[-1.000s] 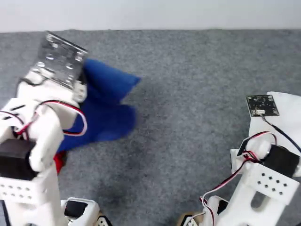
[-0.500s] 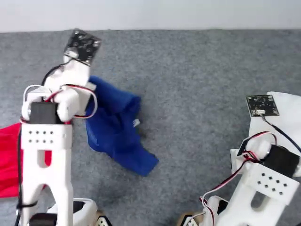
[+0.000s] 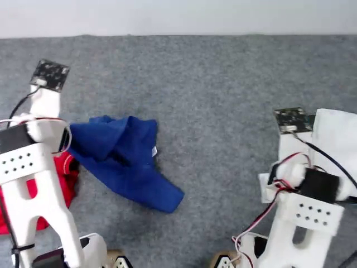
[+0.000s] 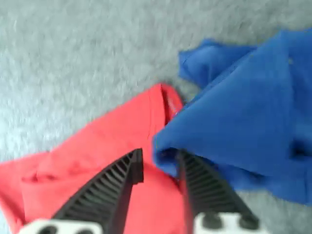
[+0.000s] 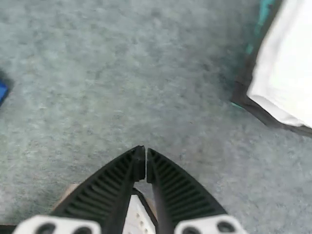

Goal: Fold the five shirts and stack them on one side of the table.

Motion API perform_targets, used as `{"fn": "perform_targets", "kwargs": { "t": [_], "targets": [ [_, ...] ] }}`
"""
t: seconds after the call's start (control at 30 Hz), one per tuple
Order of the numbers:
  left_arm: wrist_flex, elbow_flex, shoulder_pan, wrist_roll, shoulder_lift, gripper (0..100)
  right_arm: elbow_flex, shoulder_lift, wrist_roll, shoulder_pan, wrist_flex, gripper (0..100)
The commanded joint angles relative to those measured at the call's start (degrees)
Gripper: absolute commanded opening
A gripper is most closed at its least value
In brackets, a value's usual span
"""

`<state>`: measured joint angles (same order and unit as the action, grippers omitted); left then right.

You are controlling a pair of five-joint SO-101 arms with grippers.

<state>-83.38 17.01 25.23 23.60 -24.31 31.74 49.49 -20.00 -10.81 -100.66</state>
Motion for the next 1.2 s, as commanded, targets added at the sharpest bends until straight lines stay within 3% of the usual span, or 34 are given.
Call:
{"fn": "perform_targets", "kwargs": {
  "t": [0.0,0.13,0.23,0.47,0.7,0.87,1.17],
  "targets": [
    [-6.9,-6.5,1.9,1.1,-0.3,19,-0.3,0.7,1.3,2.9,-2.2,0.9],
    [-13.7,-14.9,0.8,1.1,-0.2,23,-0.3,0.7,1.3,2.9,-2.2,0.9],
    [-17.3,-17.7,-4.5,1.1,-0.1,23,-0.3,0.7,1.3,3.0,-2.2,0.9],
    [-16.2,-6.9,-22.3,2.9,1.1,23,-0.3,0.7,1.3,2.9,-2.2,0.9],
    [-15.6,-0.6,-34.6,3.7,8.3,24,-0.3,0.7,1.3,2.8,-2.3,0.9],
    [-10.0,-0.7,-35.4,4.3,15.8,26,2.7,0.7,1.3,2.8,-2.2,0.9],
    [-6.9,-2.1,-32.1,5.7,21.0,26,3.5,0.7,1.3,3.4,-2.0,0.9]
  ]
}}
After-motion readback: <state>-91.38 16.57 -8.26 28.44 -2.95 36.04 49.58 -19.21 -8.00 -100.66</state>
